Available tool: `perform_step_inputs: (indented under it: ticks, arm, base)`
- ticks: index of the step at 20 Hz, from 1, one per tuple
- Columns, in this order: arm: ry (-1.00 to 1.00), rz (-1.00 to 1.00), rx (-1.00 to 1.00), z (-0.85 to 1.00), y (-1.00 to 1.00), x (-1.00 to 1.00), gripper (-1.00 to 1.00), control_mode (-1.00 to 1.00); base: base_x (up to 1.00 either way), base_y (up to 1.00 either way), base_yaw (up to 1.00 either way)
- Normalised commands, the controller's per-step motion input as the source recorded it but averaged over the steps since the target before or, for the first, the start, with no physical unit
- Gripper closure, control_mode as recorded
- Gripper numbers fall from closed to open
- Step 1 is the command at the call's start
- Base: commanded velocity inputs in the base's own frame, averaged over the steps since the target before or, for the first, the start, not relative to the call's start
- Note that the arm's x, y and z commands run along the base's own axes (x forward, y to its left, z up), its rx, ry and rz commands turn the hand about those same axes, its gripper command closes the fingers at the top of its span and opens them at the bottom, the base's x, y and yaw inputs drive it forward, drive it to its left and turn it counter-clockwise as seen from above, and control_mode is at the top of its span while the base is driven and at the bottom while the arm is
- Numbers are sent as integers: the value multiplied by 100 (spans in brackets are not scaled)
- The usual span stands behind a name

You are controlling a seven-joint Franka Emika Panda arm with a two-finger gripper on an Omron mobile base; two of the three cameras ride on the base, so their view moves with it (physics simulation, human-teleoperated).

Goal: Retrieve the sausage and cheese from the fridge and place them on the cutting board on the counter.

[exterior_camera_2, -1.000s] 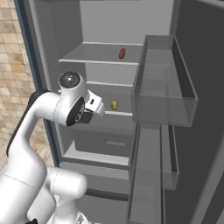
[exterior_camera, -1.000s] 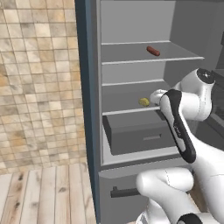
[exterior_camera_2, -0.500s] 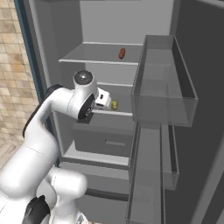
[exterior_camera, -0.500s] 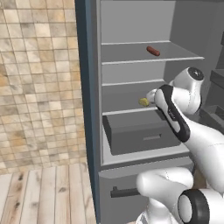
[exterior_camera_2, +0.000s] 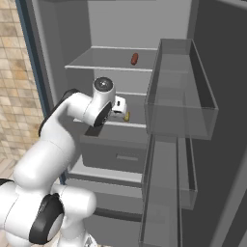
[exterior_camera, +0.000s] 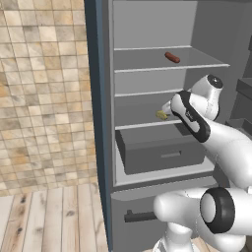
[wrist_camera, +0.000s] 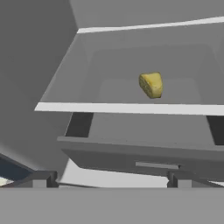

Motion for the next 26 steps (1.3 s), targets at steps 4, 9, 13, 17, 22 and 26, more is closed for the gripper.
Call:
perform_step_inputs:
  ticks: [4,9,13,17,22,26]
  arm:
    - [0,3,-2,-32,-8,1,-100,-100]
    - [-2,0,-2,-19,-6,16,-100,-100]
    - [-2,0,-1,0,-6,29,-100,-100]
    - [-1,0,-1,0,-2,29,-100,-100]
    - [0,0,-1,-3,-8,47,-100,-100]
    - [0,0,0,-7,-4,59,-100,-100]
  base:
    - [0,0,0]
    - [0,0,0]
    - [0,0,0]
    - [0,0,0]
    - [0,0,0]
    - [0,0,0]
